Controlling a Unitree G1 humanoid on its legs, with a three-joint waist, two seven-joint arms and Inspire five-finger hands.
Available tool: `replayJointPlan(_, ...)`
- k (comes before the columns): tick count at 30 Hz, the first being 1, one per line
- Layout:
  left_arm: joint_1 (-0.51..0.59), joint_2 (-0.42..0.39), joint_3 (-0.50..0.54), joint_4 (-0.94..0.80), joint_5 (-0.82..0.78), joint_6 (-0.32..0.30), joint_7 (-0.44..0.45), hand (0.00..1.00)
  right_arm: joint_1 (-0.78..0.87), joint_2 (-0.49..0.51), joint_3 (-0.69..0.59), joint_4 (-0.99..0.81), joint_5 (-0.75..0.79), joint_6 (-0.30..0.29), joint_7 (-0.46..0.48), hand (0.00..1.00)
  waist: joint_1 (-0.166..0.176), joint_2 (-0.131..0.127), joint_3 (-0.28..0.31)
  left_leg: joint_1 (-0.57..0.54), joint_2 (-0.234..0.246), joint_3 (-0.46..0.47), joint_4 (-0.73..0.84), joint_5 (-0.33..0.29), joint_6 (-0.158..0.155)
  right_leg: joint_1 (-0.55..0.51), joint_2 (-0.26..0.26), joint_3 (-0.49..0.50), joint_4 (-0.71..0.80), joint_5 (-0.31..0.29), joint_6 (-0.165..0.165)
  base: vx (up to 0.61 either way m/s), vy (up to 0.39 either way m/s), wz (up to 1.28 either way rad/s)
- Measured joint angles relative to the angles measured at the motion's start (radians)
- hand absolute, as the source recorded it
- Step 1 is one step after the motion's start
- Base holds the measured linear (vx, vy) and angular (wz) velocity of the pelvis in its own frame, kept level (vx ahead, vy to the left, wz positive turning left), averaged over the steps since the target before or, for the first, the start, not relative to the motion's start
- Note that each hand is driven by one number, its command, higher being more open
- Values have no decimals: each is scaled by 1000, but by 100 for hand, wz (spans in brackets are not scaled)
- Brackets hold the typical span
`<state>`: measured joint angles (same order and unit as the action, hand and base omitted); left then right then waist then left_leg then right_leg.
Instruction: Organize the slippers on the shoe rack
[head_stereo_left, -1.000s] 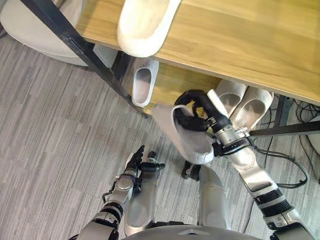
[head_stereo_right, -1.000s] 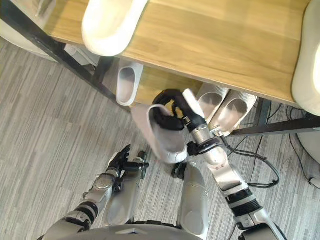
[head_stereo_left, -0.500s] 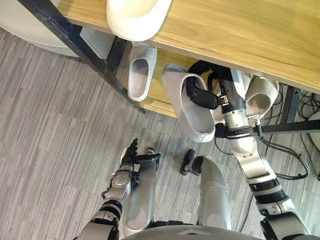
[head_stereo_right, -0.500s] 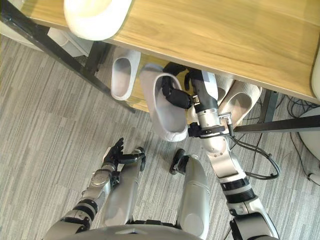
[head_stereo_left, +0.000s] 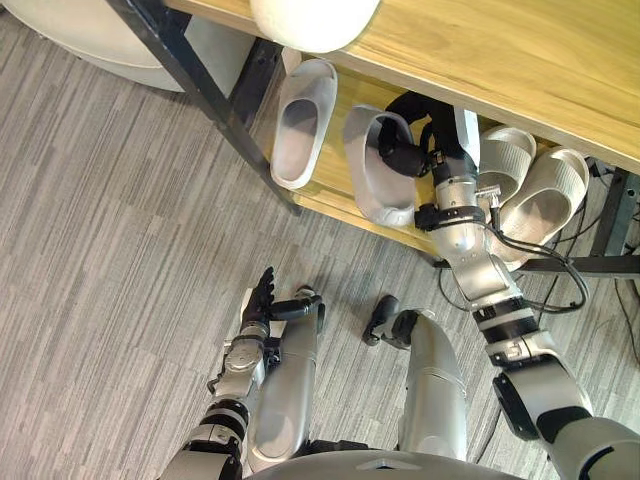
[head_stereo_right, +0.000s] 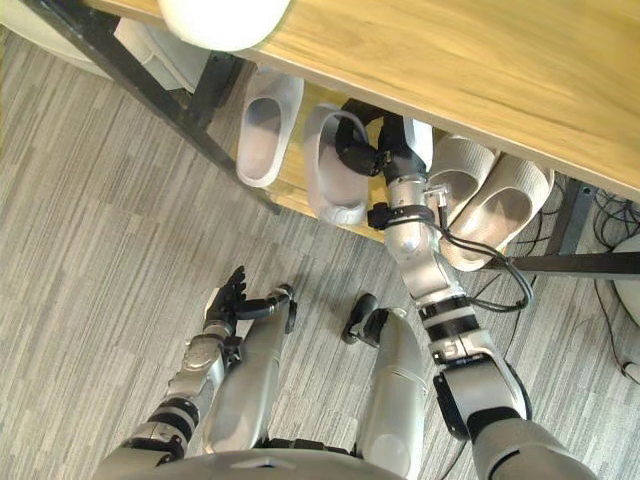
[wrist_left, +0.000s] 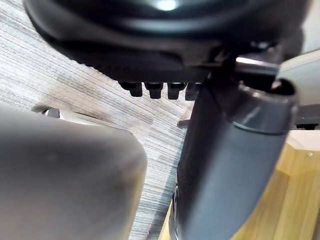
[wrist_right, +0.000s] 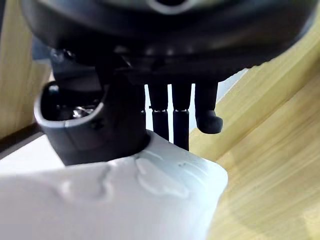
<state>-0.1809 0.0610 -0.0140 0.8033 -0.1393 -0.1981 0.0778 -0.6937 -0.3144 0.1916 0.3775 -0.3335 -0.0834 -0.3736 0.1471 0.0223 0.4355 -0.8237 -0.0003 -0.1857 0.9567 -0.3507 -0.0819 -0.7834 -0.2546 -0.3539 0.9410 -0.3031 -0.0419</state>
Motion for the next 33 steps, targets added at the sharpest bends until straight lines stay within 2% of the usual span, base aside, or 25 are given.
replayJointPlan(4, 12, -13, 1, -37, -9, -17, -8, 100, -91, 0, 12, 109, 2, 9, -18, 0, 24, 8, -4, -49, -14, -7, 30, -1, 2, -30, -27, -20, 34, -15, -1, 3, 68, 17)
replayJointPlan(7, 21, -11, 0, -49, -17, -20, -17, 100, -121, -8, 8, 151, 2, 16, -37, 0, 23, 10, -8, -70, -24, -15, 46, -1, 3, -40, -36, -26, 51, -21, 2, -9, 73, 12)
replayJointPlan(8, 29, -12, 0, -66, -19, -22, -20, 100, -142, -14, 7, 177, 2, 25, -42, 100, 25, 10, -9, -84, -27, -18, 52, -2, 3, -53, -39, -27, 58, -25, 5, -26, 80, 8)
replayJointPlan(11, 38, -16, -1, -84, -28, -36, -23, 100, -165, -15, 3, 210, 2, 33, -67, 100, 37, 10, -13, -109, -30, -23, 64, -2, 1, -77, -44, -31, 76, -35, -1, -13, 43, 6)
replayJointPlan(14, 33, -10, 1, -76, -25, -37, -2, 100, -179, -12, 5, 214, 2, 34, -85, 100, 35, 7, -15, -120, -35, -28, 70, -1, -3, -90, -52, -35, 95, -44, -8, 10, 14, 11)
replayJointPlan(16, -17, 7, 17, -20, -25, -12, 56, 100, -215, 2, 3, 229, 2, 38, -101, 100, 20, -2, -14, -145, -35, -43, 86, 1, -11, -112, -52, -48, 110, -49, -16, 11, 20, 10)
replayJointPlan(17, -46, 20, 22, 32, -18, 4, 79, 100, -240, 21, -3, 245, 1, 44, -115, 100, 13, -14, -9, -164, -35, -52, 101, 1, -18, -126, -53, -53, 125, -54, -21, -3, 30, 10)
replayJointPlan(20, -57, 24, 32, 49, -17, 14, 93, 100, -241, 46, -27, 266, 2, 69, -132, 100, 14, -26, -4, -169, -35, -58, 110, 3, -23, -126, -55, -60, 137, -61, -23, -4, 38, 8)
replayJointPlan(23, -57, 22, 31, 49, -14, 15, 100, 100, -236, 89, -49, 272, 1, 77, -140, 100, 15, -26, -5, -165, -37, -56, 110, 5, -27, -125, -59, -58, 142, -66, -20, -26, 66, 1)
replayJointPlan(30, -57, 22, 34, 50, -5, 28, 109, 100, -147, 127, -62, 224, 2, 77, -150, 100, 14, -29, -6, -151, -34, -50, 101, 6, -28, -117, -58, -54, 140, -66, -22, 4, 54, -1)
replayJointPlan(33, -56, 24, 36, 57, 4, 35, 111, 100, -50, 152, -63, 173, 1, 78, -150, 100, 9, -29, -6, -108, -29, -46, 77, 6, -28, -77, -53, -54, 117, -63, -27, 39, 42, -2)
